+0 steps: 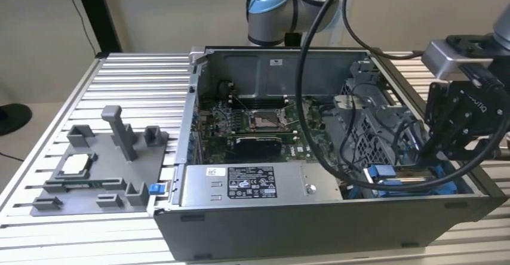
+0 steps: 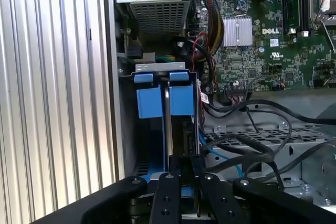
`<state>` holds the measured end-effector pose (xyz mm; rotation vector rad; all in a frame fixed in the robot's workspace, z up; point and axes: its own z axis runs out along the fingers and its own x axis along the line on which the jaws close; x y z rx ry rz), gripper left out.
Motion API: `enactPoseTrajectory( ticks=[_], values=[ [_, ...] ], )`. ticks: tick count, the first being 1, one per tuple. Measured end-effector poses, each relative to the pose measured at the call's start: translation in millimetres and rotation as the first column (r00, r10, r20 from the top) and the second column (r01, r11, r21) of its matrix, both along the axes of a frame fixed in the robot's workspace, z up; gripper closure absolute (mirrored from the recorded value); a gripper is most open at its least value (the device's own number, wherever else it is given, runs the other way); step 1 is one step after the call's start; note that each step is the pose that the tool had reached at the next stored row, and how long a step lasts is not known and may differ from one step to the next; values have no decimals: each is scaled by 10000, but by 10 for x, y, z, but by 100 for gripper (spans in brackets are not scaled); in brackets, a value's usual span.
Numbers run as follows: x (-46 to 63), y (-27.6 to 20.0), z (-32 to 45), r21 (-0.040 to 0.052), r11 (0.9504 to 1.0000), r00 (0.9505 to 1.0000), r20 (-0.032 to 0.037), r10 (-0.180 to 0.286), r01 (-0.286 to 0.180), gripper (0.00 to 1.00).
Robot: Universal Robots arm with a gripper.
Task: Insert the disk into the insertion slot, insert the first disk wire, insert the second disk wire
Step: 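Insert the first disk wire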
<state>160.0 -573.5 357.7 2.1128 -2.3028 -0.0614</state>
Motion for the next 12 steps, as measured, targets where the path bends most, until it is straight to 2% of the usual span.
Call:
enactPoseTrajectory(
  ticks=[3, 12],
  values=[
    [13, 24, -9, 0, 10000, 10000, 0, 0, 0, 100],
    [42, 25, -75, 1, 10000, 10000, 0, -3, 3, 100]
  ],
)
